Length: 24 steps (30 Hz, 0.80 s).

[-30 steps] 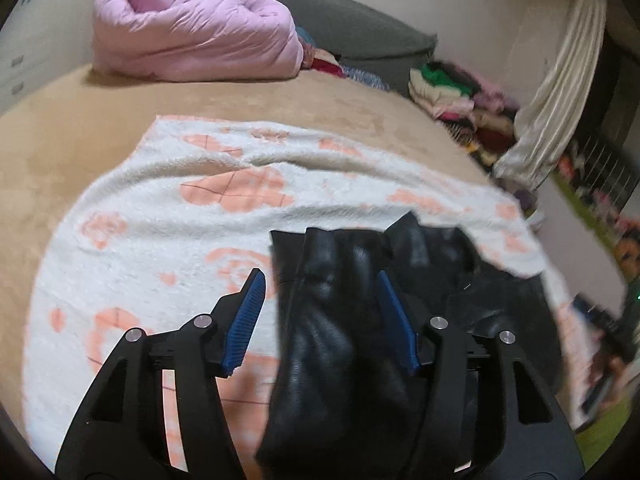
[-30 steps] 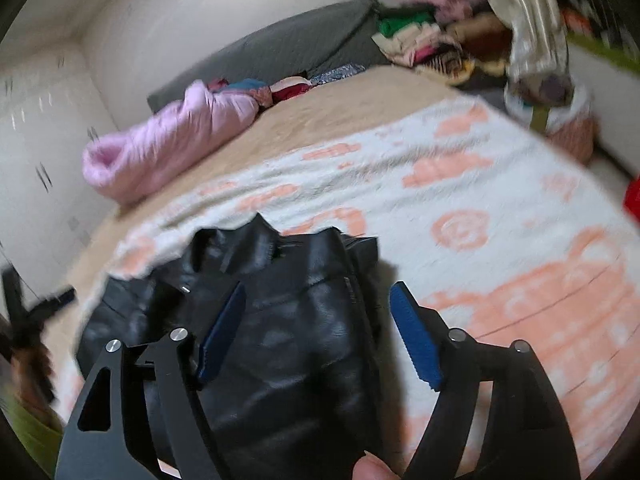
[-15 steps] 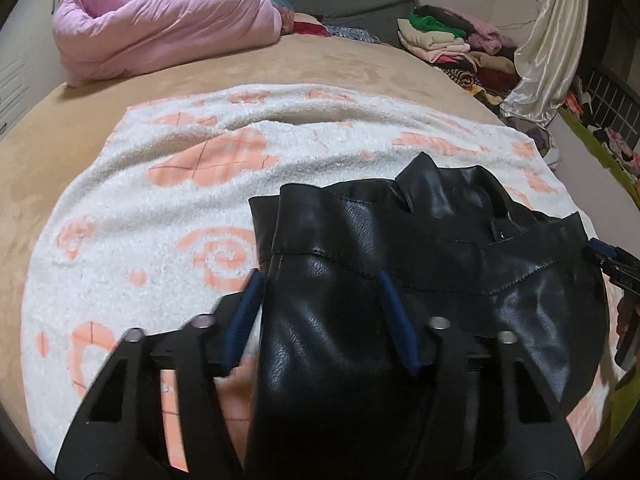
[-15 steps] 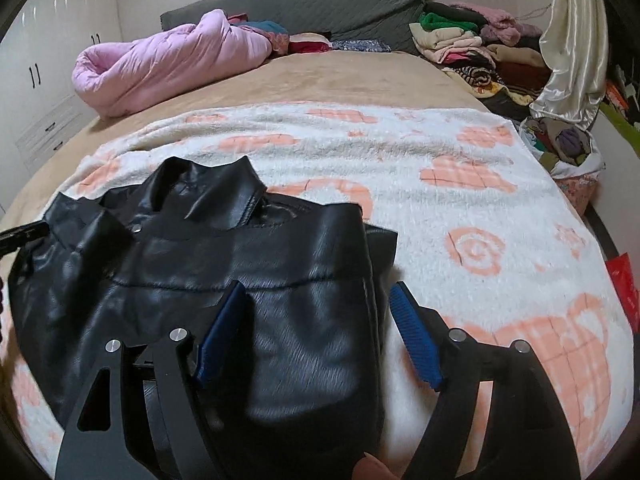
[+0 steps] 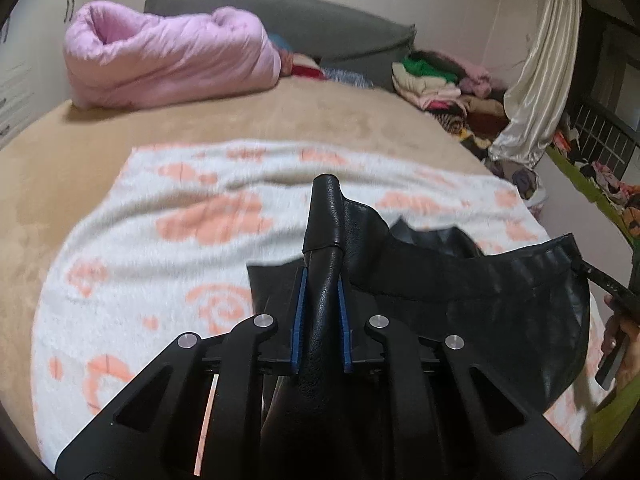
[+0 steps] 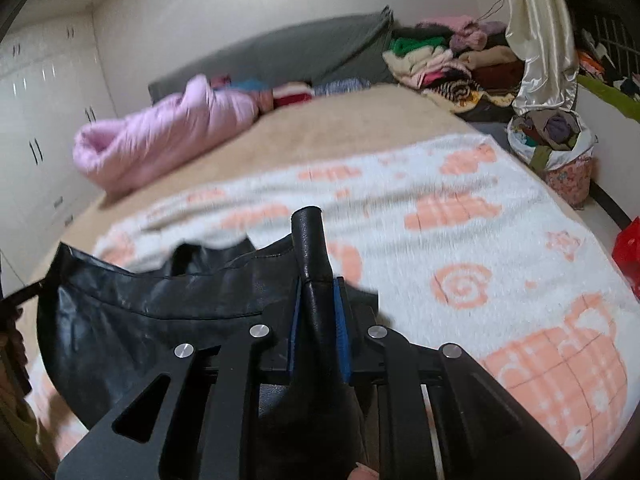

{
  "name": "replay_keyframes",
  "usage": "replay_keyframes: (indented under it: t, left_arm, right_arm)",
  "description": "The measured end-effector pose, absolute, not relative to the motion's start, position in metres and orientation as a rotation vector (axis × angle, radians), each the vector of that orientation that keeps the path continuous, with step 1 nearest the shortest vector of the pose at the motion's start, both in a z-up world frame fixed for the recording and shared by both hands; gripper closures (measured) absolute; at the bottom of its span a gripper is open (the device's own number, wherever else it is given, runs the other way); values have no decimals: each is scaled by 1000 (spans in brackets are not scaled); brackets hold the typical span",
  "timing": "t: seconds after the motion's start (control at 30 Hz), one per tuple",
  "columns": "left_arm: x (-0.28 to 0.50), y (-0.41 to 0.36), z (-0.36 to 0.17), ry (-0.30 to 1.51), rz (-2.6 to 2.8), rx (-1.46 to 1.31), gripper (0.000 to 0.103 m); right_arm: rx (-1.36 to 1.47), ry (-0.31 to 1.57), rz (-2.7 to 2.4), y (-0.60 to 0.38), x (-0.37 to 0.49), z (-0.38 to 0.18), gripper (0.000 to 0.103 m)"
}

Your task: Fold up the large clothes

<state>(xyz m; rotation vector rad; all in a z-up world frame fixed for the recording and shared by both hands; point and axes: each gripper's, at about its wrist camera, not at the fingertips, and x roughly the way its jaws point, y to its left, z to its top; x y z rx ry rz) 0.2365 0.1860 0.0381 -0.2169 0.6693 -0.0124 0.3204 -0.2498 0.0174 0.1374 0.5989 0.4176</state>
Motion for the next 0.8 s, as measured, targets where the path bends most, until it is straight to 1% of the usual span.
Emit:
replay_keyframes:
  t: [0.13,0.23,0.67,0.8]
  left_arm:
    - [250,185,52,627,-10,-205,96]
    - [263,183,50,629,-3,-195,96]
    - [299,189,-9,758,49,-181,96]
    - [301,192,-21,787,53,-201,93]
  right_arm:
    - [161,575,395,-251,330,27,91]
    - [165,581,381,-250,341,22,91]
    - [106,668,338,-234,372,-20,92]
    - [111,702,329,-234,378,-33,90]
